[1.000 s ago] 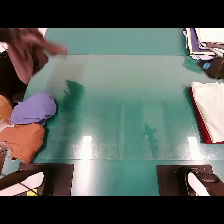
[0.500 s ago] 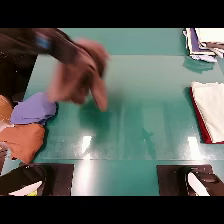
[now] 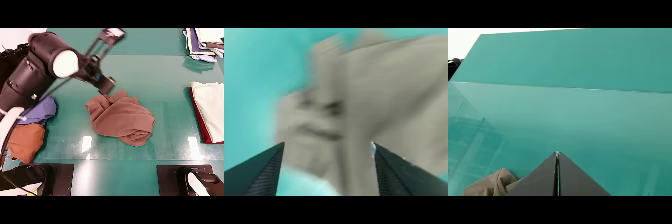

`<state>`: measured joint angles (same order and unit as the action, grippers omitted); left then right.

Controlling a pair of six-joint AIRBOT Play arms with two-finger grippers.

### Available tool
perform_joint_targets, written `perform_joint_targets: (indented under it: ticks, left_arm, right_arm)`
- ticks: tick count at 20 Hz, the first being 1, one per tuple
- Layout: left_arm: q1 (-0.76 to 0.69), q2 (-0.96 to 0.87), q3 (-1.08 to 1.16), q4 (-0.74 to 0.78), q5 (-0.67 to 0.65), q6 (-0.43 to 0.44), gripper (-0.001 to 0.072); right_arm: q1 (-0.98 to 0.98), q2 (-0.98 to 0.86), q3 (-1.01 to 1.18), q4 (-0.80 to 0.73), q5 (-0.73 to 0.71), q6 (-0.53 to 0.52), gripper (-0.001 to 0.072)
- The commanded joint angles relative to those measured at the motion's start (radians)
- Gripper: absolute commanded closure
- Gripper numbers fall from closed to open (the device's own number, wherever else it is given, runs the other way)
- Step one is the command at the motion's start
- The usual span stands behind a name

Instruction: Fold the shirts.

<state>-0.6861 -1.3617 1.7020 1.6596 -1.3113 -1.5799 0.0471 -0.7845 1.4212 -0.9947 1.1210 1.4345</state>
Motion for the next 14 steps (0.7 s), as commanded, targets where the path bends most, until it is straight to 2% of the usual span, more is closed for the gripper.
perform_joint_targets:
  ticks: [1, 6, 10, 14]
  left_arm:
    - [0.195, -0.007, -0.082, -0.077, -0.017, -0.044, 0.0065]
    - [0.389, -0.009, -0.435, -0.419, 0.156, 0.023, 0.0065]
    - [0.409, -0.046, -0.611, -0.509, 0.296, 0.048, 0.0065]
    - [0.409, -0.115, -0.623, -0.630, 0.383, 0.093, 0.0067]
  right_arm:
    - [0.001, 0.000, 0.001, 0.001, 0.015, 0.000, 0.0691]
    - [0.001, 0.000, 0.001, 0.000, 0.013, 0.000, 0.0691]
    - [0.001, -0.017, 0.001, 0.002, 0.021, 0.000, 0.0692]
    - [0.001, -0.055, 0.001, 0.000, 0.072, 0.001, 0.0691]
